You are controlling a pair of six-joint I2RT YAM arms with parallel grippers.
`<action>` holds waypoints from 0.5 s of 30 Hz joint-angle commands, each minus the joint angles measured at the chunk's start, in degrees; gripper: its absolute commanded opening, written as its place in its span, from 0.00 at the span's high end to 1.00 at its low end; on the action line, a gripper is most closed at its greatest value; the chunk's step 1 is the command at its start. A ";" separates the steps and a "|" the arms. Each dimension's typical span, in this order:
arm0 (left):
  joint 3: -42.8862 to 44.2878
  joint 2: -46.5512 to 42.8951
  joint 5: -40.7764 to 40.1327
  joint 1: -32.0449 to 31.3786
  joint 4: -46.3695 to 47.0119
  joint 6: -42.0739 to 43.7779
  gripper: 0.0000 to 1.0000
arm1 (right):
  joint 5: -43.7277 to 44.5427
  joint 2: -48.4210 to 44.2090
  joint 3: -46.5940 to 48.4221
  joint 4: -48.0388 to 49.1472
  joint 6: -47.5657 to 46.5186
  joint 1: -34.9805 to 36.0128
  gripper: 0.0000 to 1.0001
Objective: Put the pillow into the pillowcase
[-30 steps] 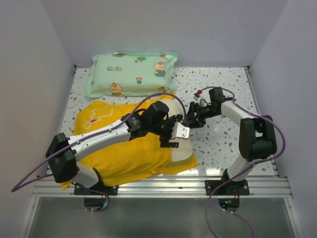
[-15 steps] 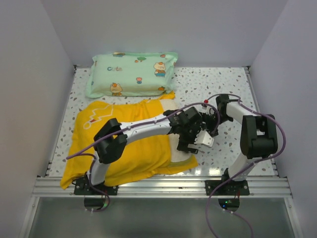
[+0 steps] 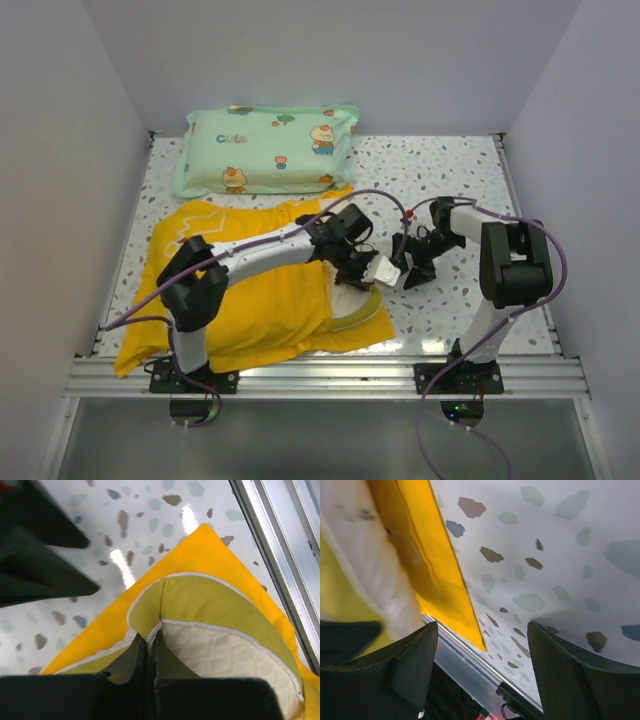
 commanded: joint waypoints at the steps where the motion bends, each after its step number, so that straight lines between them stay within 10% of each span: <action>1: -2.22 -10.55 8.83 4.92 5.95 -1.27 1.00 | -2.48 1.21 1.42 2.07 0.53 2.48 0.25; 15: -5.48 -14.79 11.48 7.03 9.22 -3.99 1.00 | -3.55 15.45 4.67 24.40 15.66 14.70 0.34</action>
